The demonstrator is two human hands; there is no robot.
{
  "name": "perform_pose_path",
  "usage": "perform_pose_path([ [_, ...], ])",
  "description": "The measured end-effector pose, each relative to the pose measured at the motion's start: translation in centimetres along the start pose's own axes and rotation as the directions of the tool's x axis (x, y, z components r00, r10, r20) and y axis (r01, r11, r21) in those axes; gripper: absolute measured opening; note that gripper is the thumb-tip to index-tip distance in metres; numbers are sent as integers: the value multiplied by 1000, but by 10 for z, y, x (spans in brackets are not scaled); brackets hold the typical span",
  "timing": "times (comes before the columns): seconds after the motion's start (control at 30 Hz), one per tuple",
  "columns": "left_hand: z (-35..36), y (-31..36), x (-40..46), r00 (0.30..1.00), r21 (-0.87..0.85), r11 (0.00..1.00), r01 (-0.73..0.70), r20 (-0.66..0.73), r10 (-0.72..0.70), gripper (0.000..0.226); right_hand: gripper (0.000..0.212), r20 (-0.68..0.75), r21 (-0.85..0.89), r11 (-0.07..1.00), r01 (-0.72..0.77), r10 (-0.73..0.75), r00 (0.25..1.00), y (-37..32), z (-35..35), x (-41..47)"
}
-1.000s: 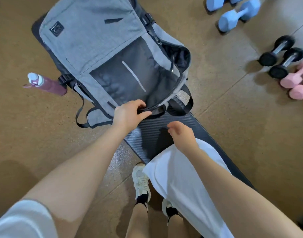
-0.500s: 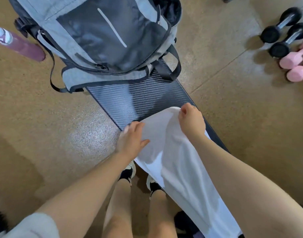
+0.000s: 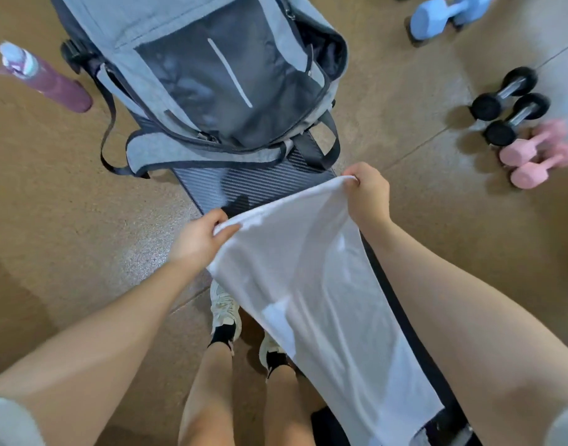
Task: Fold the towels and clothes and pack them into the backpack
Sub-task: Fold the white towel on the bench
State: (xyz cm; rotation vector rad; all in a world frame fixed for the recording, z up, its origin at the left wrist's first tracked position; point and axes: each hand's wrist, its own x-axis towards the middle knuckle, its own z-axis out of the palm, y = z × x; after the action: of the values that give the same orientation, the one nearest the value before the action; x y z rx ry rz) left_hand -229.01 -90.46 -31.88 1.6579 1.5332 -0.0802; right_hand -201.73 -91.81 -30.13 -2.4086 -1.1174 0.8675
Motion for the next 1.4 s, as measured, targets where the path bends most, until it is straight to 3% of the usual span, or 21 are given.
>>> perform_pose_path([
  [0.07, -21, 7, 10, 993, 105, 991, -78, -81, 87, 33, 22, -15, 50, 998, 40, -40, 999, -15, 3, 12],
  [0.23, -29, 10, 25, 976, 389, 909, -151, -85, 198, 54, 41, 81, 52, 991, 121, -125, 989, -29, 16, 21],
  [0.33, -7, 13, 13, 953, 490, 820, -297, 93, 290, 61, 35, 96, -21, 993, 114, -111, 989, 2, 10, -9],
  [0.43, 27, 28, -5, 849, 508, 683, -525, 375, 373, 50, 26, 131, -81, 996, -29, 39, 991, 57, -10, -58],
  [0.5, 52, 46, -19, 773, 401, 688, -605, 502, 387, 39, 27, 162, -149, 973, -175, 198, 967, 93, -30, -92],
  [0.6, 97, 72, -37, 684, 368, 616, -697, 601, 414, 40, 30, 208, -222, 908, -354, 399, 893, 141, -55, -145],
  [0.77, 177, 105, -76, 571, 368, 486, -793, 727, 381, 51, 32, 190, -250, 817, -520, 568, 801, 219, -70, -217],
  [0.93, 237, 116, -109, 599, 459, 421, -782, 741, 303, 63, 36, 117, -300, 759, -578, 631, 767, 282, -48, -262],
  [1.13, 278, 99, -123, 670, 552, 389, -738, 666, 327, 84, 22, -19, -363, 762, -537, 570, 821, 317, -19, -277],
  [1.2, 285, 97, -125, 688, 565, 395, -725, 619, 379, 89, 19, -35, -172, 807, -564, 568, 823, 327, -19, -278],
  [1.3, 298, 103, -123, 697, 566, 407, -717, 561, 447, 84, 13, -65, 232, 777, -585, 612, 788, 341, -38, -273],
  [1.4, 314, 118, -116, 711, 554, 448, -702, 515, 478, 83, 11, -54, 354, 753, -555, 609, 792, 350, -64, -258],
])
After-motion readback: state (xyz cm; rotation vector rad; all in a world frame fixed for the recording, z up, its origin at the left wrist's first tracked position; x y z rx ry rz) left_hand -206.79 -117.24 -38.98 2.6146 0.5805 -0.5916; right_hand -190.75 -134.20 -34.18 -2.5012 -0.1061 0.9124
